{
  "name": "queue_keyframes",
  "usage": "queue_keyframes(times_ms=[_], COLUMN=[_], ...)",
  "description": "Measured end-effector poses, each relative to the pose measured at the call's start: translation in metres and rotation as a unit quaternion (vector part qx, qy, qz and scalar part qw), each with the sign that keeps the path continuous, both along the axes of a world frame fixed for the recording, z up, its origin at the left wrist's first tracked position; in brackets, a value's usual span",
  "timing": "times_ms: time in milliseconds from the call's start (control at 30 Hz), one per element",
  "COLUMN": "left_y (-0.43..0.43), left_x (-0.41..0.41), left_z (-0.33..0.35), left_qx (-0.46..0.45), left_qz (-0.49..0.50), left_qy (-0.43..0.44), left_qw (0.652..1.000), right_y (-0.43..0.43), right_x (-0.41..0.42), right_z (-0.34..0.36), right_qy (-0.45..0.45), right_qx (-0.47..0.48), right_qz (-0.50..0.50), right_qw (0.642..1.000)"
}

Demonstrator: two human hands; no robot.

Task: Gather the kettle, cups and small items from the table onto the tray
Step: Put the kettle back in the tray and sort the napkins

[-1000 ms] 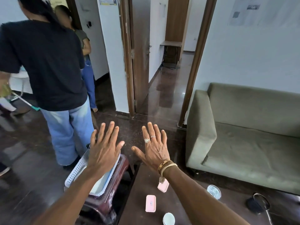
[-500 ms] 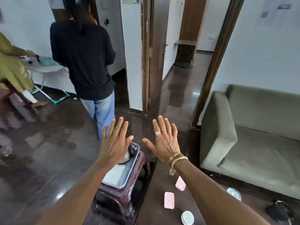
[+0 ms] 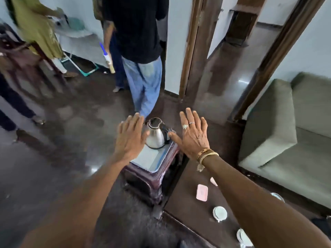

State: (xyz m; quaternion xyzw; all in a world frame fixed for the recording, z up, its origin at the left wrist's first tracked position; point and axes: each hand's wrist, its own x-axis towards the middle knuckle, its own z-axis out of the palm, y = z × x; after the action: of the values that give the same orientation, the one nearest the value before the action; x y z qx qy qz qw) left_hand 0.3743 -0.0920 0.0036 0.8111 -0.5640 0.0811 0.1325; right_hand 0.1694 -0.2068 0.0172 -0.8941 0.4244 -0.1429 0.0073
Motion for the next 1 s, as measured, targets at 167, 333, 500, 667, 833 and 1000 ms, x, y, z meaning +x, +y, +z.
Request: queue_keyframes(times_ms=[167, 333, 500, 667, 833, 1000], left_y=[0.013, 0.019, 0.018, 0.011, 0.009, 0.003], left_x=[0.005, 0.003, -0.002, -0.007, -0.002, 0.024], left_z=[0.003, 0.001, -0.005, -0.017, -0.041, -0.075], left_qx=[0.021, 0.037, 0.033, 0.035, 0.032, 0.058], left_qz=[0.03, 0.061, 0.07, 0.078, 0.085, 0.081], left_qy=[0.017, 0.026, 0.021, 0.037, 0.051, 0.065], left_qw=[0.999, 0.997, 0.997, 0.996, 0.995, 0.993], right_y=[-0.005, -0.01, -0.016, -0.021, -0.021, -0.025], right_x=[0.011, 0.02, 0.027, 0.034, 0.049, 0.077], right_z=[0.0, -0.004, -0.01, -0.018, -0.038, -0.07], right_qy=[-0.012, -0.021, -0.016, -0.015, -0.001, 0.005], right_qx=[0.008, 0.009, 0.002, 0.016, 0.032, 0.062], right_qz=[0.024, 0.053, 0.076, 0.088, 0.106, 0.098], right_qw=[1.0, 0.998, 0.997, 0.996, 0.994, 0.993])
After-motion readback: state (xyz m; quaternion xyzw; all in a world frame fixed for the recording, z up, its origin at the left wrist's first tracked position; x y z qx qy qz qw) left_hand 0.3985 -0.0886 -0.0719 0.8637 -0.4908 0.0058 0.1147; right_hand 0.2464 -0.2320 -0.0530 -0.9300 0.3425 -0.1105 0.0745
